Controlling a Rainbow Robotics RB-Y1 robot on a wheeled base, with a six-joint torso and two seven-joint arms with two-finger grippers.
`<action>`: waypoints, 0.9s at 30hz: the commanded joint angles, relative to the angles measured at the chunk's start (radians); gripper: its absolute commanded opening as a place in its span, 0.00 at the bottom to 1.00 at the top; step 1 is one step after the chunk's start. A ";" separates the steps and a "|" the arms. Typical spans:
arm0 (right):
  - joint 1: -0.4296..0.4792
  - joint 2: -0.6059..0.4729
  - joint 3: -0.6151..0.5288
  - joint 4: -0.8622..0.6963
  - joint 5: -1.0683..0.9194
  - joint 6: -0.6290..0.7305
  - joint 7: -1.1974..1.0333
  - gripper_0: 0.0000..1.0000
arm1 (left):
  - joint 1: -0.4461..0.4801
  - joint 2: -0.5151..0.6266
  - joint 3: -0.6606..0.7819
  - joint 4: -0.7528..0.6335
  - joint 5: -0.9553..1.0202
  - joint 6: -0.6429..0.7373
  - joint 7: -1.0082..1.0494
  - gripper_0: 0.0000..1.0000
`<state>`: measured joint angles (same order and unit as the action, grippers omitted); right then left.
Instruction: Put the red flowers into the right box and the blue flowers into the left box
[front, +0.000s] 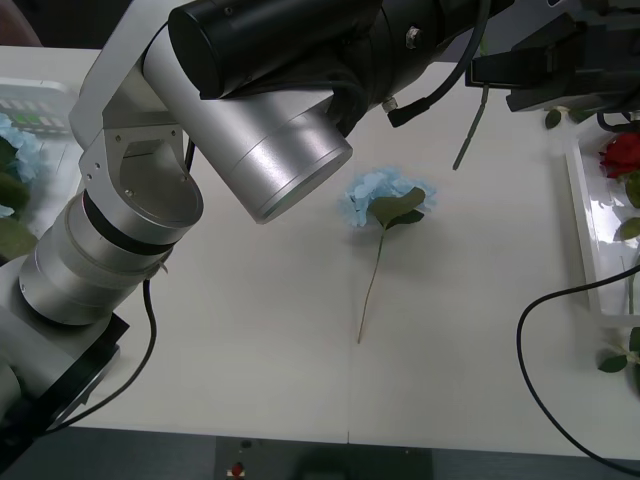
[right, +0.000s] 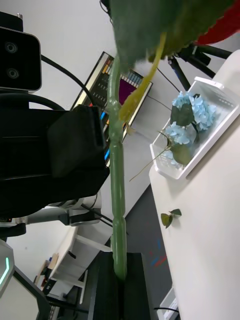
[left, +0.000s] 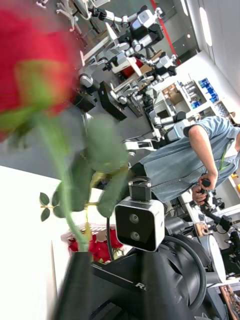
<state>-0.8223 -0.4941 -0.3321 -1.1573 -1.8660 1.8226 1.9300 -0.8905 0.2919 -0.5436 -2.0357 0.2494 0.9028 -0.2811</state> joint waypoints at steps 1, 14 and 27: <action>-0.035 0.009 -0.012 -0.036 -0.009 0.001 -0.029 0.00 | -0.028 0.000 0.010 -0.037 0.001 -0.007 0.005 1.00; -0.018 -0.086 -0.010 -0.036 0.001 0.001 -0.048 0.00 | -0.028 0.000 0.010 -0.037 0.001 -0.007 0.005 1.00; 0.068 -0.363 -0.002 -0.035 0.149 -0.023 -0.089 0.00 | 0.045 0.099 0.001 -0.081 -0.032 -0.015 0.017 1.00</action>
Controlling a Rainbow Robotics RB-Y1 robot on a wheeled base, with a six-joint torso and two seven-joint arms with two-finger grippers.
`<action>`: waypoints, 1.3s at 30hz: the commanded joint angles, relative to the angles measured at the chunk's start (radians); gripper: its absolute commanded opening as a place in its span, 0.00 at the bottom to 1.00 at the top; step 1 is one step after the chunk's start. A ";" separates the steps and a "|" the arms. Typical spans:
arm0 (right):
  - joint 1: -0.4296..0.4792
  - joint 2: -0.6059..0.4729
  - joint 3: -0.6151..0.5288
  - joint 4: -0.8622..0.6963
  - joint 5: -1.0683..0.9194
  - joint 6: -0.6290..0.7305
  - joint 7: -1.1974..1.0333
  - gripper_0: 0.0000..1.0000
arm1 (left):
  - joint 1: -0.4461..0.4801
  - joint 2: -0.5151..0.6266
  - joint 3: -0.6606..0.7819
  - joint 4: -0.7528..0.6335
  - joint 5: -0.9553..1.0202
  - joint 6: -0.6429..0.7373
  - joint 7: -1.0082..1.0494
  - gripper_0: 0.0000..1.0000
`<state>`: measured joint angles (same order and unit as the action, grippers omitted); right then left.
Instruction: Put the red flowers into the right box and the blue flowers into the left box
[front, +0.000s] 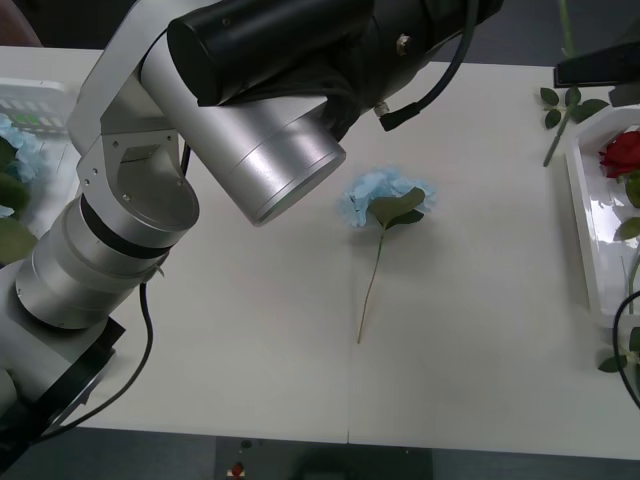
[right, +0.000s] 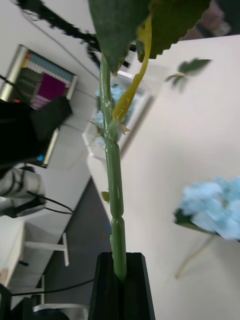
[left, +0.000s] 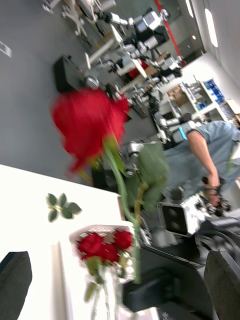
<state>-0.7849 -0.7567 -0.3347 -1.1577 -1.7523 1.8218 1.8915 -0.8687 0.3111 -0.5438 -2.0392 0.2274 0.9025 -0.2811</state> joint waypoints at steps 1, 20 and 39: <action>0.047 -0.128 0.000 -0.034 0.054 -0.033 -0.057 0.00 | 0.042 0.102 0.007 -0.099 0.001 -0.014 0.020 1.00; 0.214 -0.378 0.000 0.177 0.475 -0.233 -0.080 0.00 | 0.376 0.378 0.183 -0.263 0.408 -0.019 -0.409 1.00; 0.388 -0.372 0.014 0.208 0.651 -0.411 -0.078 0.29 | 0.372 0.307 -0.058 -0.113 0.283 0.240 -0.636 1.00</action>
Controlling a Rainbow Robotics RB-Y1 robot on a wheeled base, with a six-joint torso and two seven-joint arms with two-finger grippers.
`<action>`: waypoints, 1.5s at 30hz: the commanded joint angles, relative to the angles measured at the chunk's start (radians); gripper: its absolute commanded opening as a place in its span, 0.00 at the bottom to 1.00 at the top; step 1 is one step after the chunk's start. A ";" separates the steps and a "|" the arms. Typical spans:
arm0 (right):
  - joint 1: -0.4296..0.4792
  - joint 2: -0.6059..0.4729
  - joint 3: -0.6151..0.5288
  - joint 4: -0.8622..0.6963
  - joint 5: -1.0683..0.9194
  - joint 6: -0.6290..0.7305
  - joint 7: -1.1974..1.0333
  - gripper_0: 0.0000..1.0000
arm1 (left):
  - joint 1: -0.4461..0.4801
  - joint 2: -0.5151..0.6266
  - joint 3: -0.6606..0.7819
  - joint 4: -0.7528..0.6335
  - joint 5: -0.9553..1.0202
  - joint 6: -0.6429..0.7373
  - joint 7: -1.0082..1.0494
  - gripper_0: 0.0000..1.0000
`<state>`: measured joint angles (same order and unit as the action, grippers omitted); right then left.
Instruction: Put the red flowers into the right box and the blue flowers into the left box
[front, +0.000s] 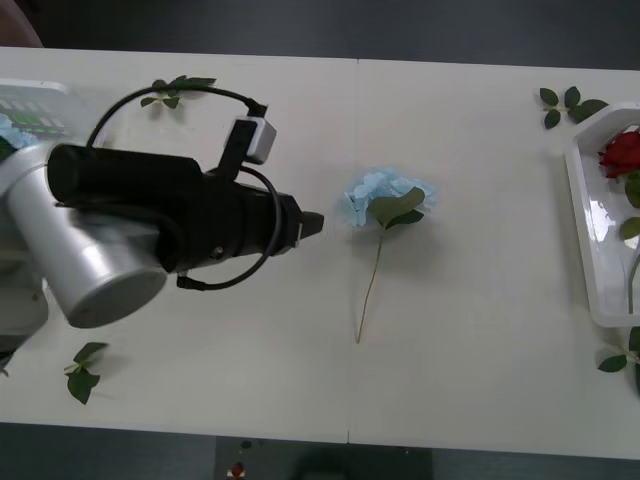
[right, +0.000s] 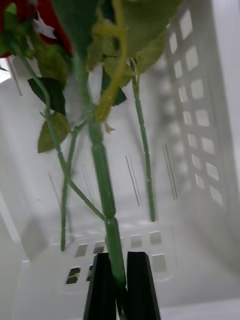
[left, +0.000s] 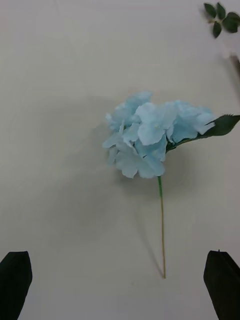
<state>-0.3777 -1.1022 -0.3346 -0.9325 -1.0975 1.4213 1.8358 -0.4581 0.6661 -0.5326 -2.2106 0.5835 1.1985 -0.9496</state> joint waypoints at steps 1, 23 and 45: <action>-0.020 -0.027 0.014 -0.019 -0.007 -0.012 -0.021 0.52 | -0.043 -0.062 -0.099 0.089 -0.106 -0.083 0.038 1.00; -0.115 0.065 -0.040 -0.302 -0.157 0.291 -0.162 1.00 | -0.228 -0.280 -0.374 0.552 -0.261 -0.318 0.176 1.00; -0.133 0.286 -0.130 -0.589 -0.176 0.415 -0.273 1.00 | -0.373 -0.326 -0.586 0.767 -0.269 -0.494 0.293 1.00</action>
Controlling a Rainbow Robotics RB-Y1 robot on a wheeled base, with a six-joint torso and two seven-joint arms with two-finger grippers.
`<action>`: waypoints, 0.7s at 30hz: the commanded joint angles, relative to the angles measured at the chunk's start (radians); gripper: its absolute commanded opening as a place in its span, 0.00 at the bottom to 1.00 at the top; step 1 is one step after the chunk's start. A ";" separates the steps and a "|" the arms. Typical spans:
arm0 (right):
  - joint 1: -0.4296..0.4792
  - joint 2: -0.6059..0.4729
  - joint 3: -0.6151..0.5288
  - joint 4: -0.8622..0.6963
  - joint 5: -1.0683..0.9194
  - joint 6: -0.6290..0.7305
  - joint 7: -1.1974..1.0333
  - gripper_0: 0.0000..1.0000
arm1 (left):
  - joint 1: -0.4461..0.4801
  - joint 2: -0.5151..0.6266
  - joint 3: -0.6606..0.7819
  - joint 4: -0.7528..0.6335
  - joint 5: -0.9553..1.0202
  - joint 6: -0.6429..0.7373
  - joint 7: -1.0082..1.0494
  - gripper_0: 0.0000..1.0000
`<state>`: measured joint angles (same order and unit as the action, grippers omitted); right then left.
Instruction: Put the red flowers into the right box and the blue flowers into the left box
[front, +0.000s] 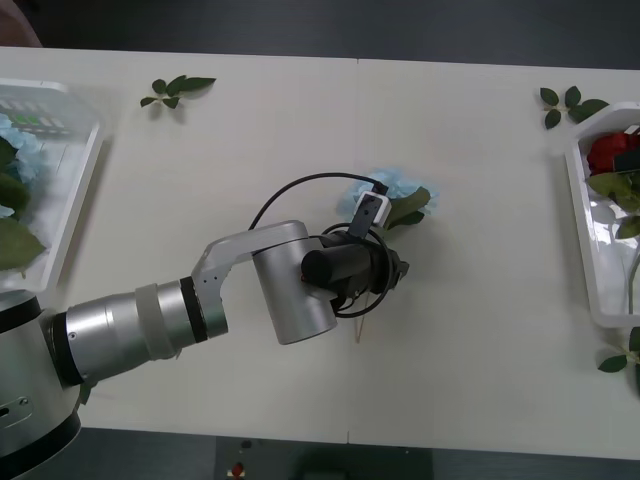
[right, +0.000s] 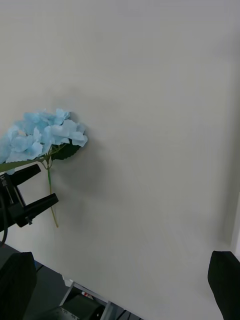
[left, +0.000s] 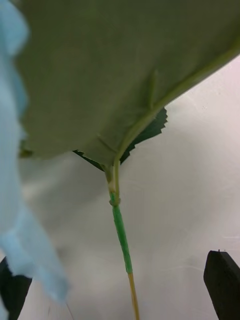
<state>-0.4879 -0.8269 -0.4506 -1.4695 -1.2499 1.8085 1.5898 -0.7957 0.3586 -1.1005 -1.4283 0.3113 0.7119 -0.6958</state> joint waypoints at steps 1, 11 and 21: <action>-0.024 0.014 -0.016 -0.054 -0.028 0.034 -0.027 1.00 | -0.036 -0.017 -0.021 -0.015 0.003 -0.008 0.042 1.00; -0.051 0.101 -0.046 -0.129 -0.106 0.072 0.006 1.00 | -0.036 -0.017 -0.047 -0.015 0.009 -0.014 0.078 0.00; -0.051 0.158 -0.051 -0.192 -0.115 0.081 0.004 1.00 | -0.036 -0.017 -0.047 -0.015 0.008 -0.020 0.087 0.00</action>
<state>-0.5153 -0.6730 -0.4943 -1.6217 -1.3483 1.8856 1.5900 -0.8042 0.3586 -1.1499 -1.4284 0.3129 0.7018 -0.6312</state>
